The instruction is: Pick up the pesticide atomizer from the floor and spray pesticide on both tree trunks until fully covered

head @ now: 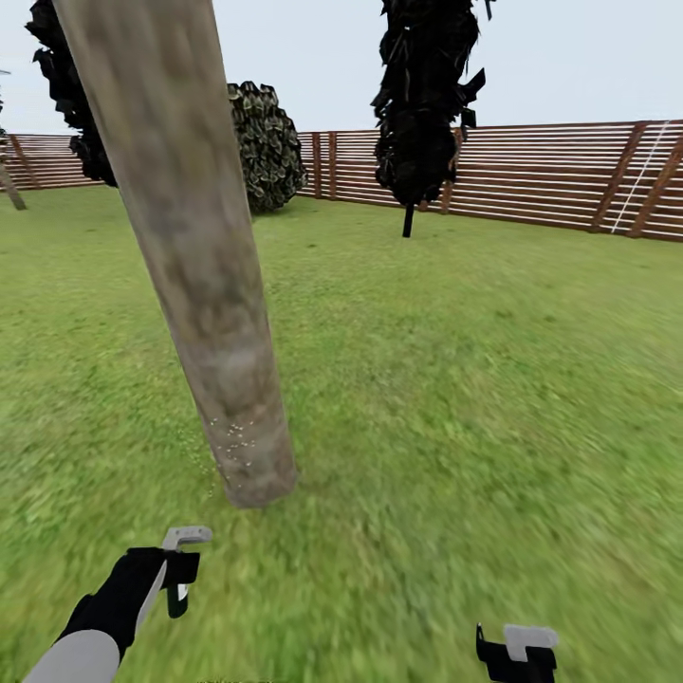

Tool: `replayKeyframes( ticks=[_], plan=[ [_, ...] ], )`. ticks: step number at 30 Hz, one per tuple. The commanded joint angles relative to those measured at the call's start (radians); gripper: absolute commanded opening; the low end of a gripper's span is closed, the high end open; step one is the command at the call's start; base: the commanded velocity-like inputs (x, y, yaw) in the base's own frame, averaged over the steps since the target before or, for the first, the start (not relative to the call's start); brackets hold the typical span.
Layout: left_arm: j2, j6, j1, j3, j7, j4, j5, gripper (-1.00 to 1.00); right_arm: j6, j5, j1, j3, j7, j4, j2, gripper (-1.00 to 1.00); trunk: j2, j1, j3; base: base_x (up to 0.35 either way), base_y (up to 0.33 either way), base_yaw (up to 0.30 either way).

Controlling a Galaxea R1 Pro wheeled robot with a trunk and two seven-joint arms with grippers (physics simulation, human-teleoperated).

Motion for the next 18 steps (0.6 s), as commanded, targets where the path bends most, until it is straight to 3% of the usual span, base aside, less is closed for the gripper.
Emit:
replayKeyframes(
  ticks=[1,18],
  plan=[
    [-0.001,0.0,0.0,0.0,-0.001,0.0,0.0,-1.0,0.0,0.0,0.0,0.0,0.0,0.0,0.0,1.0,0.0,0.0,0.0,0.01,-0.002,0.127],
    [-0.006,-0.002,0.0,-0.005,0.0,0.0,0.002,-1.0,0.0,-0.001,0.0,0.0,-0.002,0.0,-0.001,1.0,0.0,0.0,0.0,0.185,-0.18,0.01]
  ],
)
